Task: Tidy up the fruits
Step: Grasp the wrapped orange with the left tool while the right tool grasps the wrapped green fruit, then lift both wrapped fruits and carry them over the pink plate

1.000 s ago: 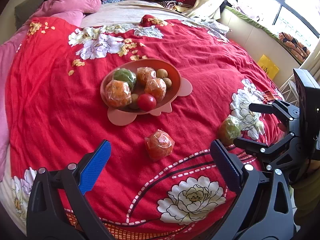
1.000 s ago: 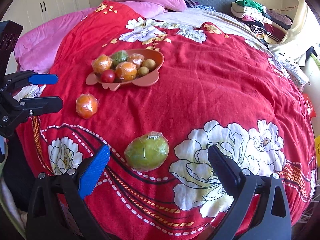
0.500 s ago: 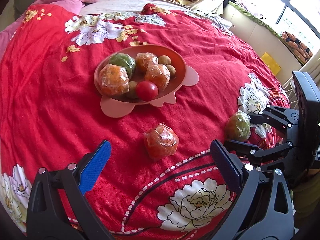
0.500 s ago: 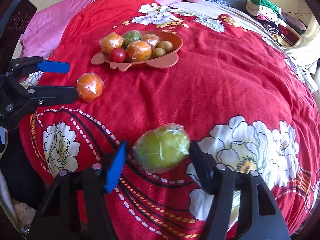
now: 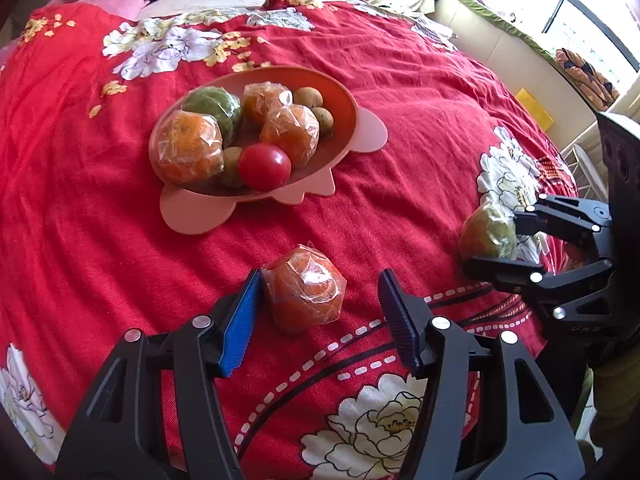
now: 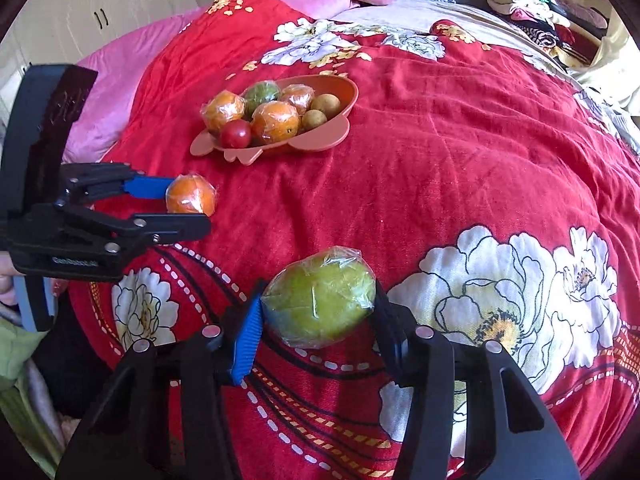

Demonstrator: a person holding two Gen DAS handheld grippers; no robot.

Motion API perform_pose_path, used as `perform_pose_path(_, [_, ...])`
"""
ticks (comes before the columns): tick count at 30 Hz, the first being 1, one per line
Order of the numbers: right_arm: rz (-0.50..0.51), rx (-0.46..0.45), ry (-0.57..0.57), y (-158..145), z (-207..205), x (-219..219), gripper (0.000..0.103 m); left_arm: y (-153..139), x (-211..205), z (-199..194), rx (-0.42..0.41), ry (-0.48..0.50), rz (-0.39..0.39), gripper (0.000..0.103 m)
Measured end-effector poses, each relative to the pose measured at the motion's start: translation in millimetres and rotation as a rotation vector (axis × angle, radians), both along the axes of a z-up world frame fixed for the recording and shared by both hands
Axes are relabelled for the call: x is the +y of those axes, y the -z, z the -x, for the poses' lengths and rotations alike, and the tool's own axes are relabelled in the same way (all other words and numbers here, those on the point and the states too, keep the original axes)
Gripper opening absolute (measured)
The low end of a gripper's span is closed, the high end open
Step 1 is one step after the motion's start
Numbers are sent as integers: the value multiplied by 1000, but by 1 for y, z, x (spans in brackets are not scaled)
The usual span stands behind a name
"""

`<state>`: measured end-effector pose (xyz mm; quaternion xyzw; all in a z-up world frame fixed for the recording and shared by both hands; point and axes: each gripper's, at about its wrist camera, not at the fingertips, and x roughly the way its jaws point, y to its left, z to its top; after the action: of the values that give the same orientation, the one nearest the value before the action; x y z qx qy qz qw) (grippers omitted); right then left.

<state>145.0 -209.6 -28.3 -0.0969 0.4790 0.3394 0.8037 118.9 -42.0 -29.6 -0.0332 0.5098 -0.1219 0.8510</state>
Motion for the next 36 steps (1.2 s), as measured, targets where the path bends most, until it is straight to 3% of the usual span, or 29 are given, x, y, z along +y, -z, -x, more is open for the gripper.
perform_pose_path(2, [-18, 2, 2, -4, 0, -2, 48, 3, -1, -1, -4, 4, -28, 34])
perform_pose_path(9, [-69, -5, 4, -18, -4, -2, 48, -1, 3, -3, -8, 11, -3, 33])
perform_pose_path(12, [-81, -14, -2, -24, -5, 0, 48, -10, 5, -1, -23, 14, 34, 33])
perform_pose_path(24, [-108, -65, -8, -49, -24, 8, 48, -58, 24, -21, -121, -14, 45, 33])
perform_pose_path(36, [-118, -94, -26, -63, -57, 31, 48, -62, 29, -48, -133, -19, 50, 33])
